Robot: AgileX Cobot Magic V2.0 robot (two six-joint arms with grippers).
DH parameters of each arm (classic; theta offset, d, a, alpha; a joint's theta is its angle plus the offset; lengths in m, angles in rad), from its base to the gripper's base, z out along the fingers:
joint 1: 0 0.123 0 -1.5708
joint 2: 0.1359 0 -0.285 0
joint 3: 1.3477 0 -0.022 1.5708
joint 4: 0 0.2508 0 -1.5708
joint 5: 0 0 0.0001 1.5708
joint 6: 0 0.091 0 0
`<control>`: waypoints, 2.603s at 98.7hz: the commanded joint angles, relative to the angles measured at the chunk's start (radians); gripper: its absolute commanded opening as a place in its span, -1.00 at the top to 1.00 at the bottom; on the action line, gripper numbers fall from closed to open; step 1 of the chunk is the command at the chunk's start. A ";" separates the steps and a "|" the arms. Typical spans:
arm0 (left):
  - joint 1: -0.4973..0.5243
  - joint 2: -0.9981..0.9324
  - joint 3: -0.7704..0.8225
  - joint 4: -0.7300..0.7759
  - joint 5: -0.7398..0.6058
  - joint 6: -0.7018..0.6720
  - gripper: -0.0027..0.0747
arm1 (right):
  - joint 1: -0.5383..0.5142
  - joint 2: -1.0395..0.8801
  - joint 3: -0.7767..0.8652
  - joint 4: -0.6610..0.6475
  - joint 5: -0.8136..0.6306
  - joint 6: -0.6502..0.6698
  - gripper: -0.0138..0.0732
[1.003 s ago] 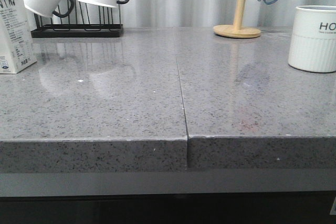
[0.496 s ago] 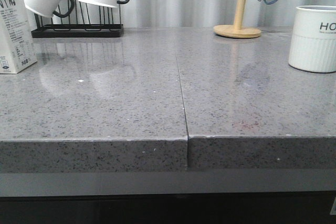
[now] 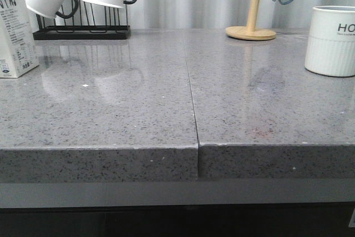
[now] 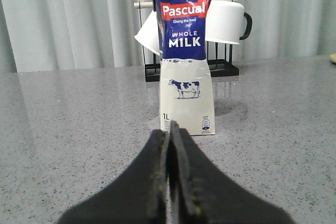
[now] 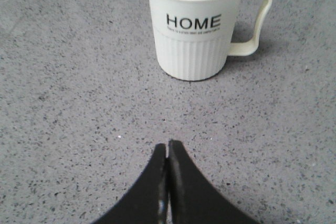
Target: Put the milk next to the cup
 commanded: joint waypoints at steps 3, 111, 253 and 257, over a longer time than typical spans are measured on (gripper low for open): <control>0.002 -0.033 0.050 -0.010 -0.080 -0.008 0.99 | -0.004 0.041 -0.038 0.008 -0.095 -0.001 0.82; 0.002 -0.033 0.050 -0.010 -0.080 -0.008 0.99 | -0.191 0.229 -0.037 -0.046 -0.512 0.012 -0.27; 0.002 -0.033 0.050 -0.010 -0.080 -0.008 0.98 | -0.242 0.791 -0.308 -0.286 -0.857 0.273 0.41; 0.002 -0.033 0.050 -0.010 -0.080 -0.008 0.99 | -0.242 0.791 -0.308 -0.286 -0.861 0.272 0.57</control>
